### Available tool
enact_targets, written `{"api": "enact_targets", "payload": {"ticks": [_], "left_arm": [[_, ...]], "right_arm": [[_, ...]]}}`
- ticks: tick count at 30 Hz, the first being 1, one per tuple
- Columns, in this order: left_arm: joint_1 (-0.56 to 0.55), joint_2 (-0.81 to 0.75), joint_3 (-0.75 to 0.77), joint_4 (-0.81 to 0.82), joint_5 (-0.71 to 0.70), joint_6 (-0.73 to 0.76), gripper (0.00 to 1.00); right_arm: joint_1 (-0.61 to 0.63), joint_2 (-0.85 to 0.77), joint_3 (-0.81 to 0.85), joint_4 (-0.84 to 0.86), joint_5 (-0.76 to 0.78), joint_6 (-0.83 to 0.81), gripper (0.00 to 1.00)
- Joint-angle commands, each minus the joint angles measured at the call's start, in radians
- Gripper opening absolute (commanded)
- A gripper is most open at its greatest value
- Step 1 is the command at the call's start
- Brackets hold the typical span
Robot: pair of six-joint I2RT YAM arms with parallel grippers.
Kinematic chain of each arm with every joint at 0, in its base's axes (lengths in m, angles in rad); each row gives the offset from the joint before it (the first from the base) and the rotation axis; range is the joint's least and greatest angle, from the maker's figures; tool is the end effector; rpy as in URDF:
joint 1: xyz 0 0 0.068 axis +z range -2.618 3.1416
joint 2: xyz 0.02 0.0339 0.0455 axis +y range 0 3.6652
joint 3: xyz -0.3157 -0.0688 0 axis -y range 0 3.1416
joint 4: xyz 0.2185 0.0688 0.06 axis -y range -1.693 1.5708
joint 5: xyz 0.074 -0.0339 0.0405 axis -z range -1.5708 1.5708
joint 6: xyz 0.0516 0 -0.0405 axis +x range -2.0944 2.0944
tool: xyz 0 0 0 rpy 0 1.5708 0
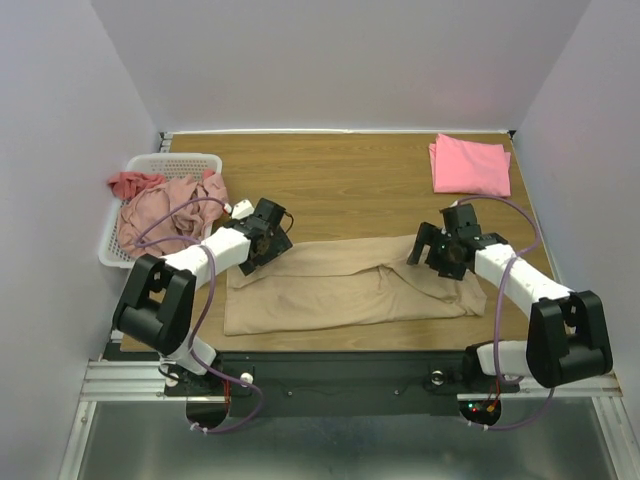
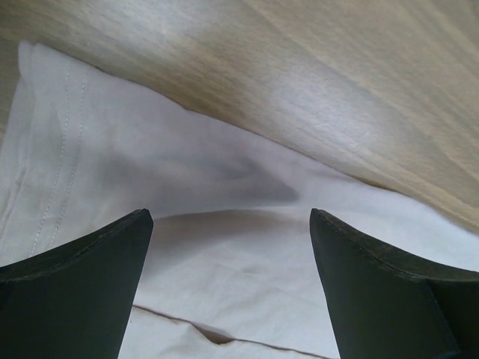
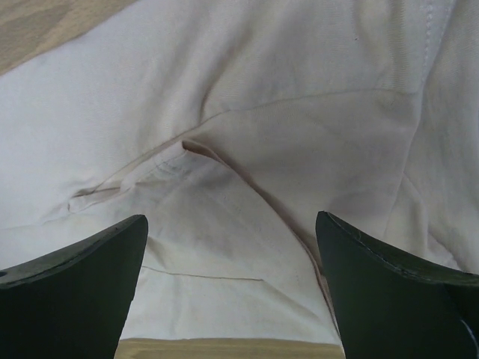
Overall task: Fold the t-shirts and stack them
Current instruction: Fold the tshirt
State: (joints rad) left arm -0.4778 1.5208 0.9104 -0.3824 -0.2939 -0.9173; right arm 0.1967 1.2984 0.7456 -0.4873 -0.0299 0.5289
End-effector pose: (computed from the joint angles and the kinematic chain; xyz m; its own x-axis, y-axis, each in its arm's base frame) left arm 0.2600 -0.1178 0.2494 -0.6900 -0.4984 -0.5248 -0.4084 0.8668 -0.2863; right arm 0.2116 0.0437 0.2456 -0.8363 0.3476 -0.4240 0.2453 0.9288 0.2776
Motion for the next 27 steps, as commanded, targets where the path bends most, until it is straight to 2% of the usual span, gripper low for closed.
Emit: {"api": "enact_targets", "payload": {"ticks": [1,5,11,19,27], "left_arm": [[-0.004,0.025,-0.044,0.039,0.007,0.009,0.98],[-0.004,0.042,-0.071,0.056,0.009,0.000,0.99],[-0.004,0.039,-0.096,0.060,0.009,-0.012,0.98],[-0.004,0.035,-0.104,0.057,-0.004,-0.023,0.99],[-0.002,0.018,-0.113,0.054,-0.019,-0.025,0.98]], "right_arm": [[-0.005,0.010,-0.043,0.088,-0.069,-0.036,1.00],[-0.005,-0.020,-0.092,0.134,-0.201,-0.055,1.00],[-0.005,-0.071,-0.144,0.145,-0.316,-0.072,1.00],[-0.005,-0.169,-0.186,0.145,-0.432,-0.084,1.00],[-0.005,-0.198,-0.255,0.148,-0.551,-0.058,1.00]]}}
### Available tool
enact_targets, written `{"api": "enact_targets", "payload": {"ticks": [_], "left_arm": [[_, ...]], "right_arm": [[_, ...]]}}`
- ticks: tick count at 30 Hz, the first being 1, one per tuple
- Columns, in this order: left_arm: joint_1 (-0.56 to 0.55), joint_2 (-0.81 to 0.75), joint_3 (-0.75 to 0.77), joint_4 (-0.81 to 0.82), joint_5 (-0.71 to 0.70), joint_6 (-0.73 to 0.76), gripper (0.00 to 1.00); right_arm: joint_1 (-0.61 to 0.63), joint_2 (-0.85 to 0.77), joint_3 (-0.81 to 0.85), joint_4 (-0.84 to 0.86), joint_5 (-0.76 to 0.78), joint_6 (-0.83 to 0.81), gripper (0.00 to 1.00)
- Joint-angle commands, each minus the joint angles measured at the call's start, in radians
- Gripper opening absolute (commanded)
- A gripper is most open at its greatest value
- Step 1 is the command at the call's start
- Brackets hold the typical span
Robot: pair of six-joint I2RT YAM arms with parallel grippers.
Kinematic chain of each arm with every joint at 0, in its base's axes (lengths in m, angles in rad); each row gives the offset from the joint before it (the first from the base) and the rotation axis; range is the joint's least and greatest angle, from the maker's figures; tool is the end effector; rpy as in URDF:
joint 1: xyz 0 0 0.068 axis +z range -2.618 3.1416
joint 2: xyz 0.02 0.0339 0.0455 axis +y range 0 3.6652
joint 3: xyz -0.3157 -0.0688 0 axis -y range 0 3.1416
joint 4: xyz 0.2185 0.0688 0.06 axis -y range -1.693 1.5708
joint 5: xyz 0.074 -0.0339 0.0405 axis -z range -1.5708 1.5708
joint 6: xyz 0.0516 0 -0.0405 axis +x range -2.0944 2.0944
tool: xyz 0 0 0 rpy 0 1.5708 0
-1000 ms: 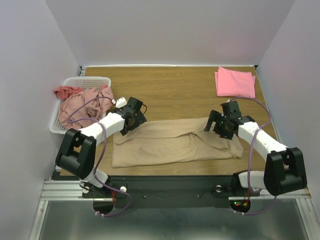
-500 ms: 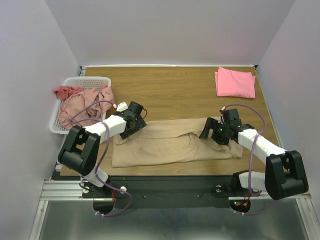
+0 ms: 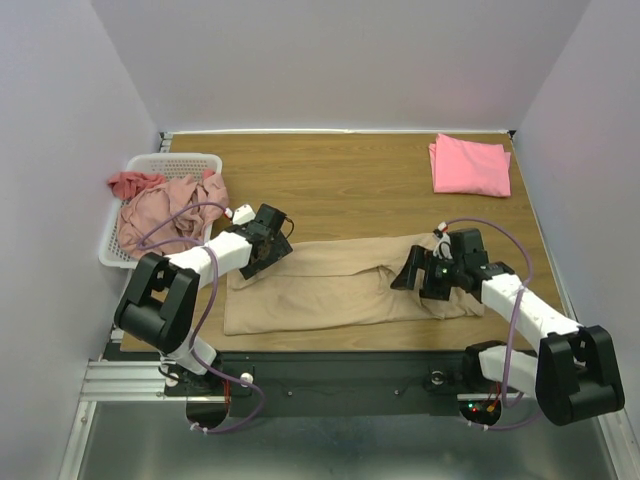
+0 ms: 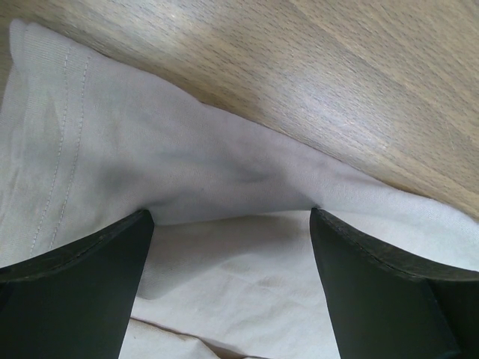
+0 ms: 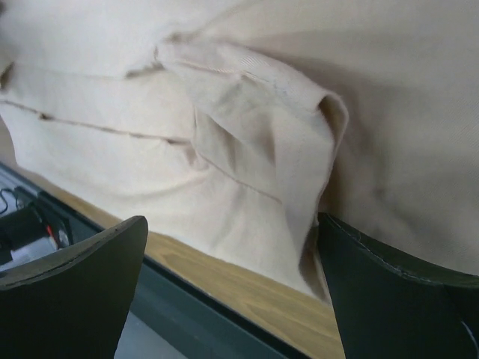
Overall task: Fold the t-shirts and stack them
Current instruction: Fold the tshirt
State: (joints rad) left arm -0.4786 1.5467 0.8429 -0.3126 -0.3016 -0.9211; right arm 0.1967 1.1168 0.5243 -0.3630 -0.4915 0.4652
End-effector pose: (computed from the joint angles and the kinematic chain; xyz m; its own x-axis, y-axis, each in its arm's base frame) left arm 0.2580 -0.1166 0.2286 -0.6962 -0.4954 -0.5196 -0.4189 0.8681 -0.2664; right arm 0.1573 0.0562 0.2274 -0.9129 0.2214 -0.3430 -0.0335 0.7968 0.6034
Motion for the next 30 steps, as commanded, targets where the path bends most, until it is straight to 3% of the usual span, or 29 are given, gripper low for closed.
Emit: {"api": "enact_targets", "payload": {"ticks": [1,14,23,26,30], "left_arm": [[-0.003,-0.011,-0.045,-0.016,-0.011,-0.022,0.98],[-0.003,-0.014,-0.056,-0.013,-0.008,-0.028,0.98],[-0.003,-0.031,-0.054,-0.023,-0.011,-0.024,0.98],[-0.003,-0.036,-0.056,-0.023,-0.010,-0.024,0.98],[-0.003,-0.033,-0.045,-0.028,-0.008,-0.019,0.98]], "right_arm": [[-0.003,-0.023,-0.043,0.024,-0.093,0.009,1.00],[0.046,-0.106,-0.070,0.036,-0.111,0.006,1.00],[0.047,-0.153,0.051,0.019,0.204,0.015,1.00],[0.047,-0.074,0.111,0.021,0.341,0.003,1.00],[0.047,0.081,0.178,0.029,0.387,0.000,1.00]]}}
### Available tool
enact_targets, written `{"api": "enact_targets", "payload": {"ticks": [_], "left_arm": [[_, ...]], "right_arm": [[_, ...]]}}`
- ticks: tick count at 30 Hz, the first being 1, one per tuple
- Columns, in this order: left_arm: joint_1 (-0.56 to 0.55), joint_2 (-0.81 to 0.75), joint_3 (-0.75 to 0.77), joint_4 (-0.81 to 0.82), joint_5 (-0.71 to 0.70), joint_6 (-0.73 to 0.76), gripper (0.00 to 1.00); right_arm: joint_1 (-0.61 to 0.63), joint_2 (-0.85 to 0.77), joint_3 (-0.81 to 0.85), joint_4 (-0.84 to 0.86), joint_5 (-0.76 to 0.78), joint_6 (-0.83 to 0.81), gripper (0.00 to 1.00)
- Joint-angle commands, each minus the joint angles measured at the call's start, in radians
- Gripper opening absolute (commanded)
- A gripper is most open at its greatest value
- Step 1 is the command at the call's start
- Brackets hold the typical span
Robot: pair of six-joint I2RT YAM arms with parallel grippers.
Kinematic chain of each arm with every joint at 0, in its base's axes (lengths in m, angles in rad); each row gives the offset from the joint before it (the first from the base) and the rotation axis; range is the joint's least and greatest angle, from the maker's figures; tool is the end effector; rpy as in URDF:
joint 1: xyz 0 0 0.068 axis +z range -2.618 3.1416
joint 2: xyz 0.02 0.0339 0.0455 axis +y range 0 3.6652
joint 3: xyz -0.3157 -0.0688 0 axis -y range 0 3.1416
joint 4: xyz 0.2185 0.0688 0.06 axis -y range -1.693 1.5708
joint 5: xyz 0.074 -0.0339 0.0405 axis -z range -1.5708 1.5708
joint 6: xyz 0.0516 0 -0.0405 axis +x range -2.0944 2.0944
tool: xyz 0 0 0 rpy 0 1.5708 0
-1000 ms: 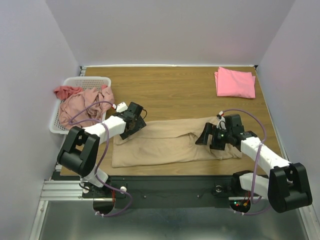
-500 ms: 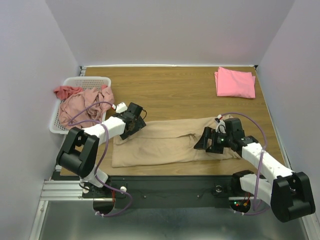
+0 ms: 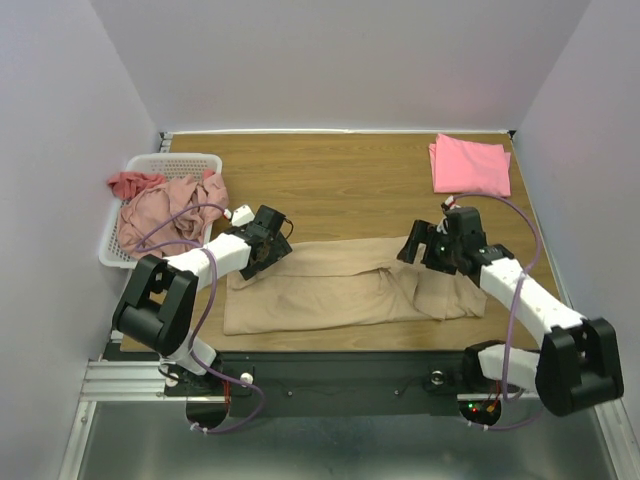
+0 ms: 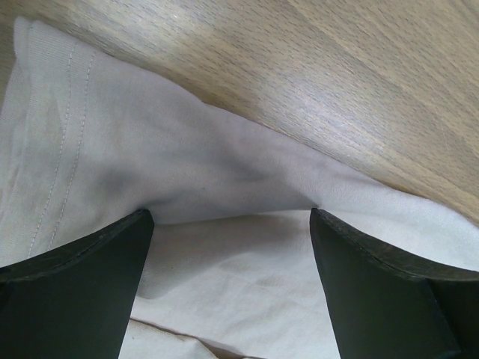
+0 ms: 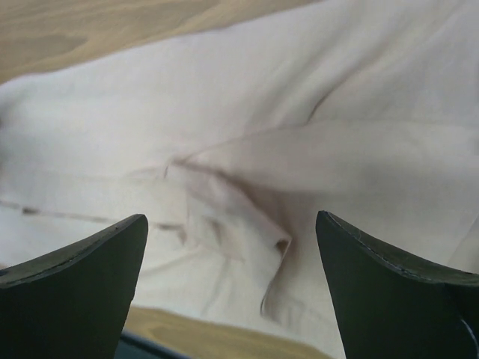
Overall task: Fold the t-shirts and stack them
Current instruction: Fold the tshirt
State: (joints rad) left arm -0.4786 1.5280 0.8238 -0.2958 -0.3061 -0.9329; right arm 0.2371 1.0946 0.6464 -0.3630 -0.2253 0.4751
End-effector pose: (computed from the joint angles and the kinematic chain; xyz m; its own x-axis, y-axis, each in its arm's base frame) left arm 0.2543 -0.1144 0.2295 -0.6815 -0.5094 -0.5255 -0.4246 0.8600 -0.2830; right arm 0.1759 0.0544 0.2633 -0.7999 0.2654 -0.5383 -0.0142 0.8883 0.4590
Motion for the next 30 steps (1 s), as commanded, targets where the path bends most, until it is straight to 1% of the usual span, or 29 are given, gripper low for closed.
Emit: {"api": "enact_targets", "payload": {"ticks": [1,2,4,5,7,8,11,16,18,19,23,26,29,30], "left_arm": [[-0.003,-0.014,-0.025,-0.046,-0.004,-0.007,0.98],[-0.003,-0.015,-0.023,-0.048,-0.004,-0.007,0.98],[-0.003,-0.017,-0.020,-0.048,-0.004,-0.007,0.99],[-0.003,-0.016,-0.018,-0.048,-0.002,-0.007,0.98],[-0.003,-0.014,-0.015,-0.048,-0.001,-0.009,0.98],[-0.003,-0.012,-0.014,-0.048,0.001,-0.009,0.98],[-0.003,-0.009,-0.014,-0.052,-0.005,-0.012,0.99],[-0.003,-0.002,0.000,-0.052,-0.008,-0.011,0.98],[-0.003,0.006,0.005,-0.057,-0.008,-0.010,0.98],[-0.003,0.011,0.008,-0.057,-0.008,-0.010,0.98],[-0.003,0.011,0.012,-0.060,-0.007,-0.012,0.98],[-0.003,0.000,0.011,-0.062,-0.005,-0.012,0.98],[-0.003,-0.014,0.015,-0.075,-0.008,-0.006,0.98],[-0.002,-0.023,0.020,-0.080,-0.011,-0.004,0.98]], "right_arm": [[0.007,0.126,0.071,0.032,0.126,-0.018,1.00],[0.007,0.160,0.076,0.036,0.113,-0.024,1.00],[0.007,0.177,0.081,0.073,0.060,-0.046,1.00],[0.007,0.192,0.081,0.085,-0.025,-0.055,1.00],[0.007,0.205,0.076,0.127,-0.133,-0.069,1.00],[0.008,0.211,0.067,0.136,-0.214,-0.066,1.00],[0.013,0.197,0.024,0.170,-0.328,-0.049,1.00],[0.030,0.133,-0.034,0.183,-0.442,-0.024,1.00],[0.060,0.128,-0.047,0.188,-0.474,-0.006,1.00],[0.108,0.129,-0.053,0.188,-0.471,0.012,1.00],[0.209,0.110,-0.044,0.188,-0.447,0.030,1.00],[0.219,0.050,-0.031,0.185,-0.398,0.034,1.00],[0.220,-0.001,-0.014,0.156,-0.283,0.043,1.00],[0.219,-0.030,-0.007,0.145,-0.197,0.048,1.00]]}}
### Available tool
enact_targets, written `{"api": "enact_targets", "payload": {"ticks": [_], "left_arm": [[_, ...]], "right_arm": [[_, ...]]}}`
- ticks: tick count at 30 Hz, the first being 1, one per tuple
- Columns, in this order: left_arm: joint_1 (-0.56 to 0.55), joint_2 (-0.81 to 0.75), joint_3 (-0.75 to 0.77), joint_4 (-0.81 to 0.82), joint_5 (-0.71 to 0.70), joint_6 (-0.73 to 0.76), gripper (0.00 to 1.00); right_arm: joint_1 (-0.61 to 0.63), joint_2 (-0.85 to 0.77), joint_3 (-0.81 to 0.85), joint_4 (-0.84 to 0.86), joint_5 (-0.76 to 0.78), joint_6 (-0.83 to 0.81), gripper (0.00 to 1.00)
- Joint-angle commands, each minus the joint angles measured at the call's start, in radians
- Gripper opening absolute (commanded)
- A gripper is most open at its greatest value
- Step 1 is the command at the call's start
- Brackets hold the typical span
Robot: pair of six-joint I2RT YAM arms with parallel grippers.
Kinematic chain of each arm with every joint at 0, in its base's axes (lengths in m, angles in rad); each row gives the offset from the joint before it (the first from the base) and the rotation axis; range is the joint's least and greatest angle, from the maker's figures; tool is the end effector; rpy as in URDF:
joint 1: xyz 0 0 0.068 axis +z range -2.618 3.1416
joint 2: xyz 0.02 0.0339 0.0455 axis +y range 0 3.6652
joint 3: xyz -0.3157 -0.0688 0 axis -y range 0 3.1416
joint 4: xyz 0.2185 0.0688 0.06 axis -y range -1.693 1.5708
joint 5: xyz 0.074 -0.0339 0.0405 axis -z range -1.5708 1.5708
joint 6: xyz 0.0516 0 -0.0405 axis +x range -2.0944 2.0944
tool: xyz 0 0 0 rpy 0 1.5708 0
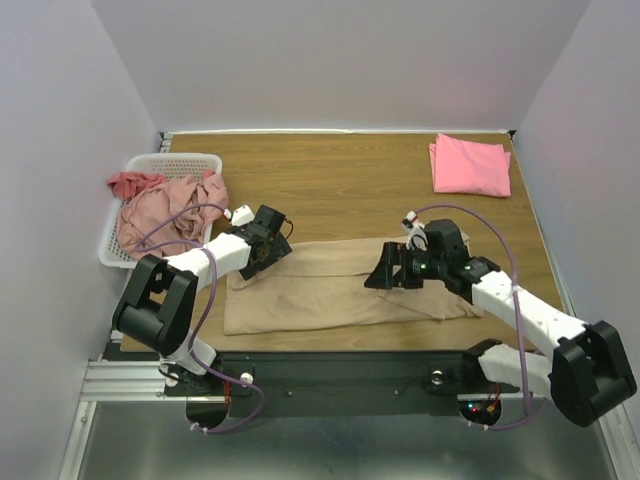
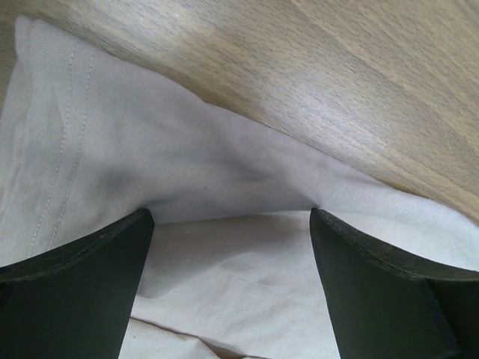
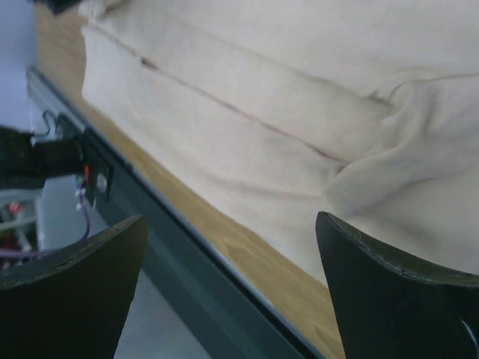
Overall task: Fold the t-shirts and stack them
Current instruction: Fold the tshirt
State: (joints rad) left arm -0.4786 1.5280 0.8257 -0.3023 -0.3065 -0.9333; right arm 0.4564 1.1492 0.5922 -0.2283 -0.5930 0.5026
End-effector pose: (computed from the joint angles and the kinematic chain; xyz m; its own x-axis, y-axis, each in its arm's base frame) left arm 0.2541 -0.1143 0.2296 -0.6833 -0.5086 -0.5239 -0.4262 0.8604 -0.2795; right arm 0.1584 0.1099 0.2544 -0.9031 0.0016 -0.4294 -0.3254 0.6498 0.6869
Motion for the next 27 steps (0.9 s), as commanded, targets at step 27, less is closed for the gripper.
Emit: {"api": "enact_targets", "payload": {"ticks": [27], "left_arm": [[-0.074,0.081,0.009,-0.081,0.052,0.027,0.98]], "right_arm": [[-0.240,0.460,0.262,-0.177,0.655,0.040,0.99]]}}
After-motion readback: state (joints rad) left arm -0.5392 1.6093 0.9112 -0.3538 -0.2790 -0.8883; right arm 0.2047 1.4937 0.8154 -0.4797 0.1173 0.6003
